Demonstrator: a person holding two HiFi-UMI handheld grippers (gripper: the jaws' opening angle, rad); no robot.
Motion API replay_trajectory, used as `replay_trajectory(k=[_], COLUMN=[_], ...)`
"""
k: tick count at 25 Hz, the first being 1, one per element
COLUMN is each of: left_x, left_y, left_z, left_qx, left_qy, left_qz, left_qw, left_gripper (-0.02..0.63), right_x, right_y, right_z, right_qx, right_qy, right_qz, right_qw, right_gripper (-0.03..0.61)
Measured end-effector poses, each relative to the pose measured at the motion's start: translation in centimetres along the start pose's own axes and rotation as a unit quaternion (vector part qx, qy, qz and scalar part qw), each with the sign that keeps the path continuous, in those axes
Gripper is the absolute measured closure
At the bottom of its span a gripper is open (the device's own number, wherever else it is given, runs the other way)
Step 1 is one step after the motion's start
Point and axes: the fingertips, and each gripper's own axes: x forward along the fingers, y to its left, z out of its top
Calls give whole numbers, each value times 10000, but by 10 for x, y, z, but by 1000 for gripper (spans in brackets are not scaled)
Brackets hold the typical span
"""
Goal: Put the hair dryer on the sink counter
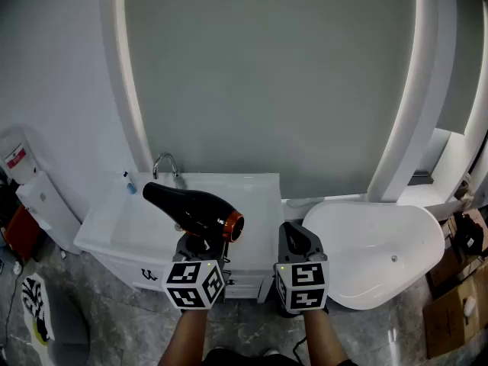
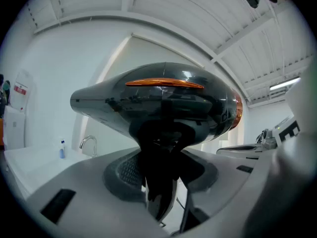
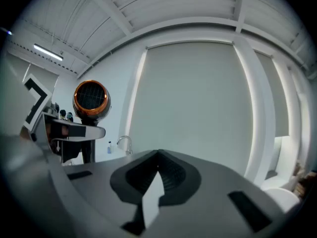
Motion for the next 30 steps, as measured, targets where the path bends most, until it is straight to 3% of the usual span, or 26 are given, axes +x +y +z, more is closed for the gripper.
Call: replay_trajectory(k=[10,16,30], left_x=[-1,-3,2], left_y=[-4,-5,-36], left_z=[3,2,-2], left_qx=[0,-5,186], left_qy=[4,24,39], left_qz=[-45,-60,70], left_qw=[10000,10000,9998], left_gripper=[436,436,436], right_x=[0,-5,-15], right_y=[1,-3,-34], right_z=[0,2,-16], right_qx=[-82,211,379], right_qy=[19,-141,-82], right_qz=[28,-25,131], right_qw=[10000,9997,9992], right_gripper=[558,557,557])
